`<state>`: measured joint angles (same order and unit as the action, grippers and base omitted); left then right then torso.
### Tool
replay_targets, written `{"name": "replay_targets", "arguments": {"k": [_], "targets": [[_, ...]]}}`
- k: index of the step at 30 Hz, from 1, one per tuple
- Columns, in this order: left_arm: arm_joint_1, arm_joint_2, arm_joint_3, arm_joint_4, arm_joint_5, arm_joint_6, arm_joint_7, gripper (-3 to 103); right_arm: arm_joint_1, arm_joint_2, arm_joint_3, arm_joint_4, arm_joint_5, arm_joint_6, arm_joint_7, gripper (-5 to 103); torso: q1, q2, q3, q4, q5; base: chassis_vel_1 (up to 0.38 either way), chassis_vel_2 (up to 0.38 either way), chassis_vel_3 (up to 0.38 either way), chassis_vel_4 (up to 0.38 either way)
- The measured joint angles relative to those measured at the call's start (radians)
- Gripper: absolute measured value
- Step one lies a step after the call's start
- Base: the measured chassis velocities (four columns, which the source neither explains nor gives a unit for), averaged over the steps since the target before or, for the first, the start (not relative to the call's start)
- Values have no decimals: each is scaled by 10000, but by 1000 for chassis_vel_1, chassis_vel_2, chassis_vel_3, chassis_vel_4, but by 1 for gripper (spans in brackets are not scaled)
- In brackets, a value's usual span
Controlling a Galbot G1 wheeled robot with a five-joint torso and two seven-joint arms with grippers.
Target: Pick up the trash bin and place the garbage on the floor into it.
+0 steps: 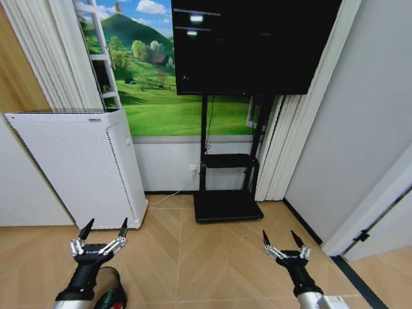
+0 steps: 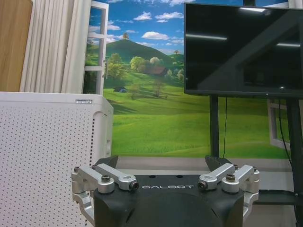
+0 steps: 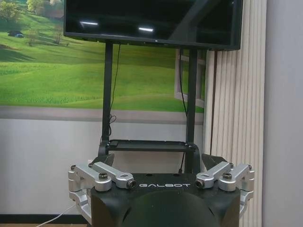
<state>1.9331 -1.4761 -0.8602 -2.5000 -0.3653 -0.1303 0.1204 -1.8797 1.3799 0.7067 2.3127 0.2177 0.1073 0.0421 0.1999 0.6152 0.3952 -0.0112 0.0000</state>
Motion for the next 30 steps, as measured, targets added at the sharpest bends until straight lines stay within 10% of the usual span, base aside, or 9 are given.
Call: {"name": "replay_targets", "arguments": {"k": [30], "targets": [[0,0,0,0,0,0,0,100,0,0,0,0,0,0,-1,100,539,1347,805,0,0,0,0,0,0]]}}
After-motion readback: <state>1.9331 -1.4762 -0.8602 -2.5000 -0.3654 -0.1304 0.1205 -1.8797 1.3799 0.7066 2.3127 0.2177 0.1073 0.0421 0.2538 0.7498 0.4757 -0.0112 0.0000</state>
